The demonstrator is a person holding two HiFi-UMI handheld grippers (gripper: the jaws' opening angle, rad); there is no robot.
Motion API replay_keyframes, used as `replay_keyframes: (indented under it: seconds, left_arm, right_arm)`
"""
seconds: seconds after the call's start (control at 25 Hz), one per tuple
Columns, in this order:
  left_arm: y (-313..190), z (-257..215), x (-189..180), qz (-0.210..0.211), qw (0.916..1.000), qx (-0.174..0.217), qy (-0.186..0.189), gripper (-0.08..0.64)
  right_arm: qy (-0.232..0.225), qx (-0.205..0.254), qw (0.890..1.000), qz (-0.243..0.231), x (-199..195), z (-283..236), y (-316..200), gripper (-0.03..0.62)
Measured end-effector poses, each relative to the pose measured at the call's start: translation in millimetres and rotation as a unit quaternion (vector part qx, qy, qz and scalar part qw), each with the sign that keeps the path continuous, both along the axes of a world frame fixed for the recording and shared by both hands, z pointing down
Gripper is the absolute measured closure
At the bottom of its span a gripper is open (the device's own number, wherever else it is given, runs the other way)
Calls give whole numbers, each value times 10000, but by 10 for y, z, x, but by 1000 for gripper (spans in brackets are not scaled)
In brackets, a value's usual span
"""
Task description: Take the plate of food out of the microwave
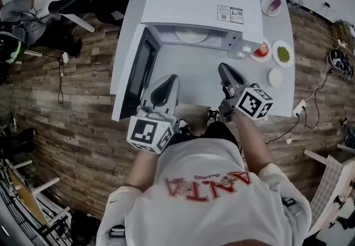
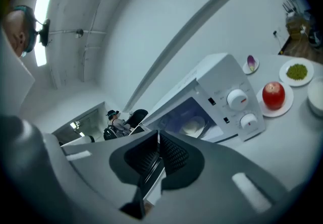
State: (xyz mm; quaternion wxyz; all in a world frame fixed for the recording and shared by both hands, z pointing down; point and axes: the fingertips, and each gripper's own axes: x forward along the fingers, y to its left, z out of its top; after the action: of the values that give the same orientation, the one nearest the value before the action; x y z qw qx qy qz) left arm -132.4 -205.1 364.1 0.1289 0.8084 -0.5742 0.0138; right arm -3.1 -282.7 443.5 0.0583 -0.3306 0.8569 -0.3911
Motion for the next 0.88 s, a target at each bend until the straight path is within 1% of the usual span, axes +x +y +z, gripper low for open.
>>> replay_keyframes:
  seconds: [0.12,0.24,0.4,0.48,0.64,0.72,0.8,0.88]
  left_arm:
    - [-49,59,-35,-118,9999,-57,14,551]
    - [-83,116,-103,-257,9996,-133,-2,551]
    - [-136,203,-195,-383,9990,-249,2,551]
    - [-177,243,-231,-426,9986,-321,25,551]
    - [-264,327,-301,-486,9979,-428,45,551]
    - [-290,364,-322,-492,9977,-476,19,551]
    - [-305,379,-323,-452,9976,-525,-87,551]
    - [-321,377,-309,-370,9976,-536,-226,551]
  right_arm:
    - [-279,-545,9981,78,-84,243,-177,588]
    - [-519,-971,9938,163,-217,420,-328,588]
    - [-729,-1483,9859,269,-411,672,-508,586]
    - [-750,-1751,9810,356,-479,823,-594,586]
    - [-695,-2081,9739,589,-596,1104,-763,531]
    - [-810,-2274,9673,783,-639,1248,-846,531]
    - [-950,-2432,9603,982,-676,1380,-916,531]
    - [-970,-2490,9577,1071,-730,1479,-977,531]
